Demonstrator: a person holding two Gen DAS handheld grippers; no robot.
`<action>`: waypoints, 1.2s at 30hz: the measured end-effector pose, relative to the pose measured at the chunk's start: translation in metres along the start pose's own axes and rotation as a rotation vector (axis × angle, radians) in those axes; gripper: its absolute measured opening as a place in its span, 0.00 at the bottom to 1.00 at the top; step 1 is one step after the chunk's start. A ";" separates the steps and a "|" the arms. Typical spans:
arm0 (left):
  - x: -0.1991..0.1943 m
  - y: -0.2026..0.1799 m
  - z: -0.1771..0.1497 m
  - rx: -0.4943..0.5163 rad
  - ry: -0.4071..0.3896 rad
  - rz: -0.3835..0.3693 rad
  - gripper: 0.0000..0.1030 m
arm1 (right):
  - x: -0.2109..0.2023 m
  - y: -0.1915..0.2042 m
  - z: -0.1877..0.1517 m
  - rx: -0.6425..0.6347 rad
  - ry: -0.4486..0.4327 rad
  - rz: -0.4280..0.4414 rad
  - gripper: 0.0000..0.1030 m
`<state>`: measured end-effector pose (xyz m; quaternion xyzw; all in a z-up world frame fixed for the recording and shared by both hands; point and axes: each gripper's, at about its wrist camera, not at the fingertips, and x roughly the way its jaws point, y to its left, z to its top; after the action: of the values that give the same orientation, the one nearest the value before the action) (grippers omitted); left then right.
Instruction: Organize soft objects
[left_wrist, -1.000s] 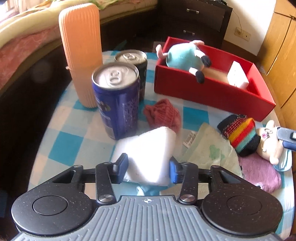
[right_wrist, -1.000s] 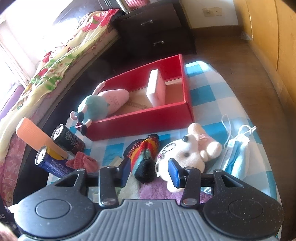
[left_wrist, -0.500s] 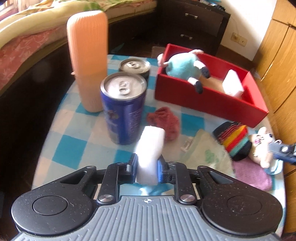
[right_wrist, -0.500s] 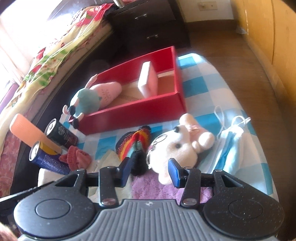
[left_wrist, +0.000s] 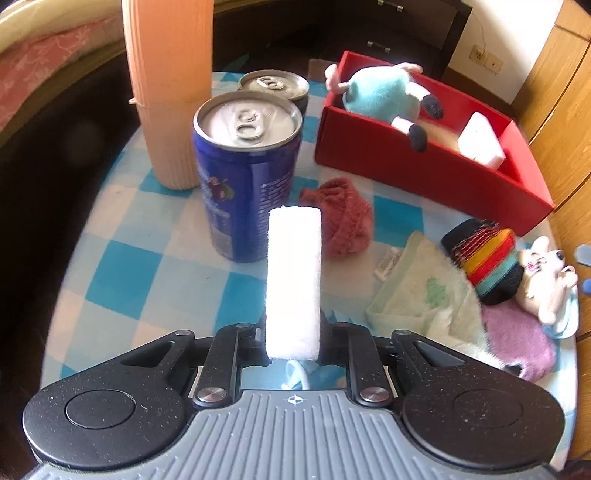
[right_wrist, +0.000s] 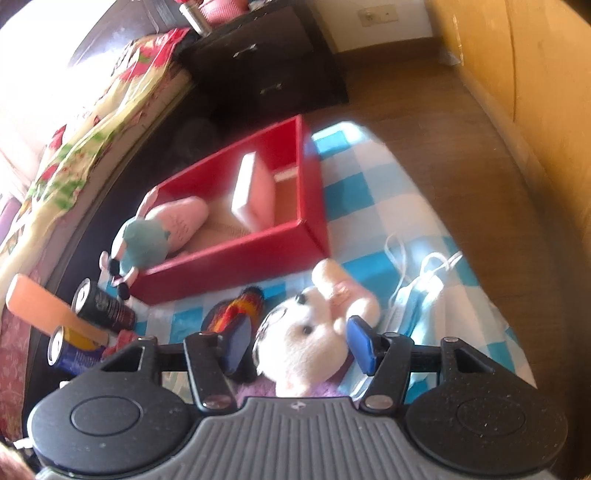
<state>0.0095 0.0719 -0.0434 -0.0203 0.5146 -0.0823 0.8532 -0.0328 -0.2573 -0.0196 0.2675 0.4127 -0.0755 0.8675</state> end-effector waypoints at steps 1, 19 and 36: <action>-0.001 0.000 0.001 -0.009 -0.004 -0.013 0.16 | 0.003 0.001 0.001 -0.008 0.002 -0.006 0.47; -0.033 -0.010 0.011 -0.060 -0.075 -0.259 0.16 | 0.037 -0.001 0.001 0.119 0.138 0.053 0.48; -0.032 -0.015 0.011 -0.039 -0.072 -0.295 0.17 | 0.050 0.007 -0.006 0.086 0.142 0.028 0.27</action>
<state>0.0031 0.0617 -0.0088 -0.1152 0.4764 -0.1958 0.8494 -0.0026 -0.2435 -0.0578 0.3148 0.4659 -0.0620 0.8246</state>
